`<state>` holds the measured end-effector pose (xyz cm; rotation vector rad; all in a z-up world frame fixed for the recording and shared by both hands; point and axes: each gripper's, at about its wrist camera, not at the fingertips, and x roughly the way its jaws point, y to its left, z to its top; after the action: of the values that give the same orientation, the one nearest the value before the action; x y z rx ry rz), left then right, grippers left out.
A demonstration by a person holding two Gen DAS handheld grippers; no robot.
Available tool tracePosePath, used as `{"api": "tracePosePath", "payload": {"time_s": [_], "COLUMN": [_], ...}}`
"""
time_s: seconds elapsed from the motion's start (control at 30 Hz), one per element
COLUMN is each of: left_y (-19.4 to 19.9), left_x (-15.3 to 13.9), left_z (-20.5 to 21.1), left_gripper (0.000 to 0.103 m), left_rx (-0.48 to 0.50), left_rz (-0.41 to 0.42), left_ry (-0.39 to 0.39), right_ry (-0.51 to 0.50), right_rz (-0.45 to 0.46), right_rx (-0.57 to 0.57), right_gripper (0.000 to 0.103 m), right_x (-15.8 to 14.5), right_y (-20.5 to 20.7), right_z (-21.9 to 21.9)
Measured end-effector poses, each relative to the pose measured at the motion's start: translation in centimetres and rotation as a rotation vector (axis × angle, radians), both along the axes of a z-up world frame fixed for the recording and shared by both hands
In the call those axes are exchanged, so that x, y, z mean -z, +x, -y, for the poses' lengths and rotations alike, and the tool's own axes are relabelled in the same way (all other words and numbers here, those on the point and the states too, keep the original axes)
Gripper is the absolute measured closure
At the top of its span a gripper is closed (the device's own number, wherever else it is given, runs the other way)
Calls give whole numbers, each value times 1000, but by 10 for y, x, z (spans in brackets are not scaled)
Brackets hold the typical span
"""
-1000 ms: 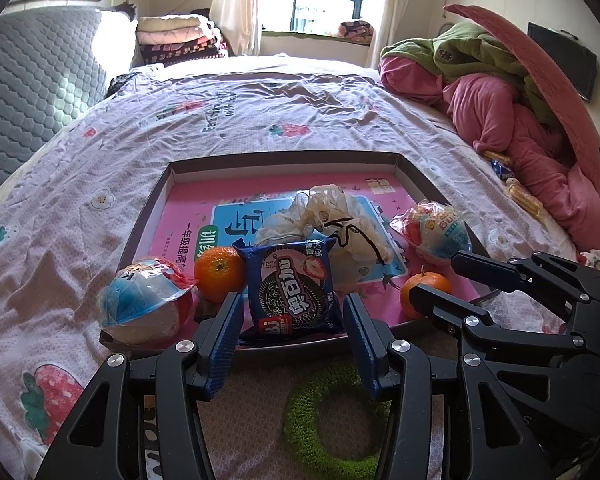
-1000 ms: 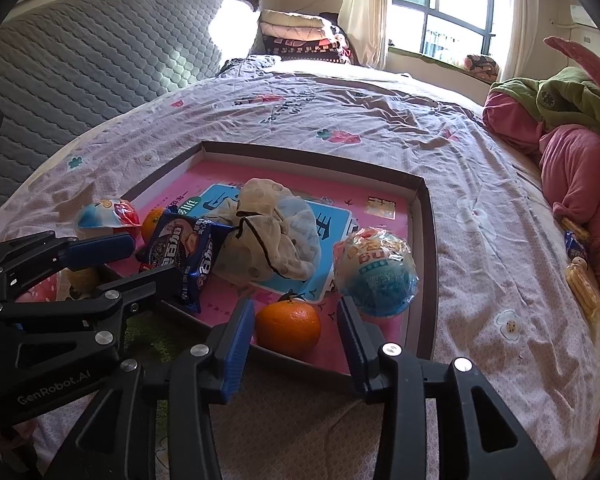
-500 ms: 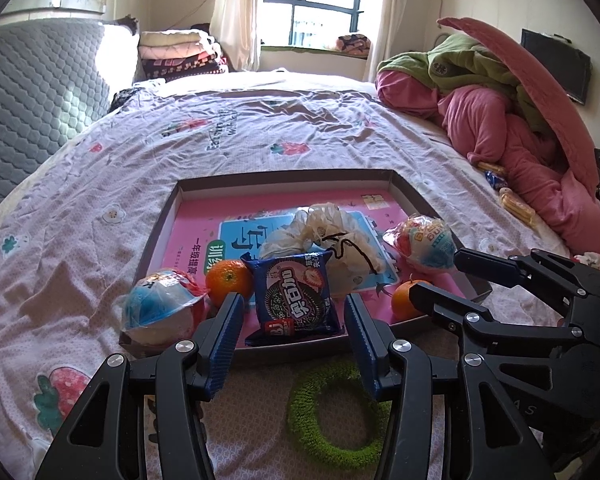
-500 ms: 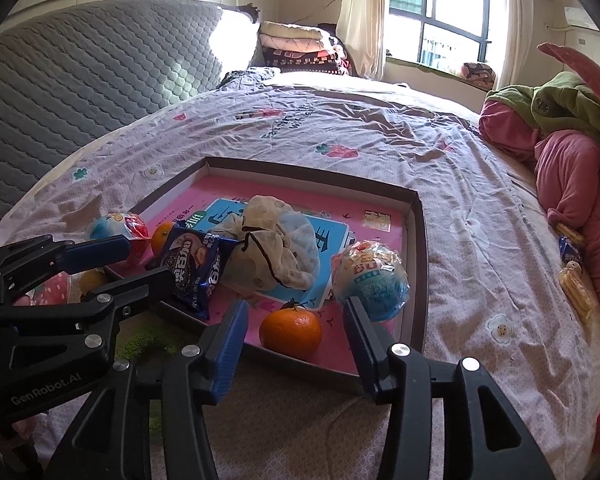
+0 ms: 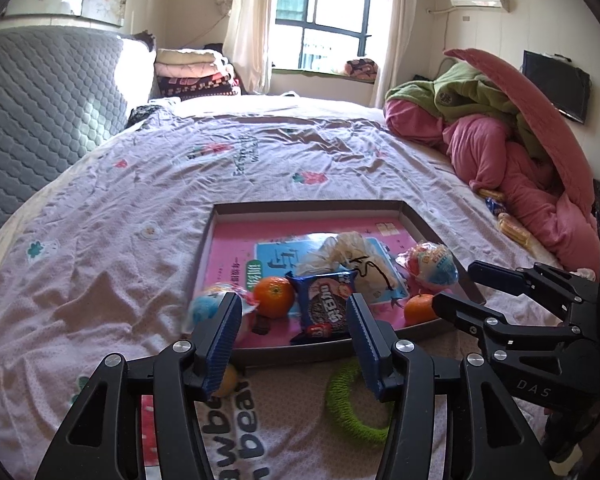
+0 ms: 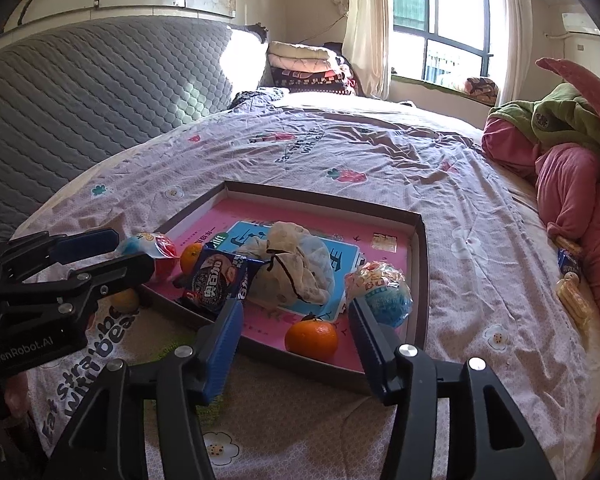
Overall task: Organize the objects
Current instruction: 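Open and withdraw both tools from the tray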
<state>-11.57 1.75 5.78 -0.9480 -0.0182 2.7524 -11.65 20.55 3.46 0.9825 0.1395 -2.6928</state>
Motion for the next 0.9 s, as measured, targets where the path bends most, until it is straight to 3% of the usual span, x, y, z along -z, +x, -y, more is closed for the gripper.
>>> {"api": "tracePosePath", "payload": {"time_s": [0.43, 0.9], "left_y": [11, 12], "left_x": [2, 36], "left_z": [44, 61], "left_gripper": [47, 47], "left_rx": [-57, -61], "left_rz": [2, 99], "left_ry": [-40, -97], "right_ry": [-13, 6], "right_rz": [-5, 78], "right_rx": [-29, -69], "right_gripper": [48, 47], "right_x": [-3, 22], "right_y": [11, 16], "right_z": [12, 33]}}
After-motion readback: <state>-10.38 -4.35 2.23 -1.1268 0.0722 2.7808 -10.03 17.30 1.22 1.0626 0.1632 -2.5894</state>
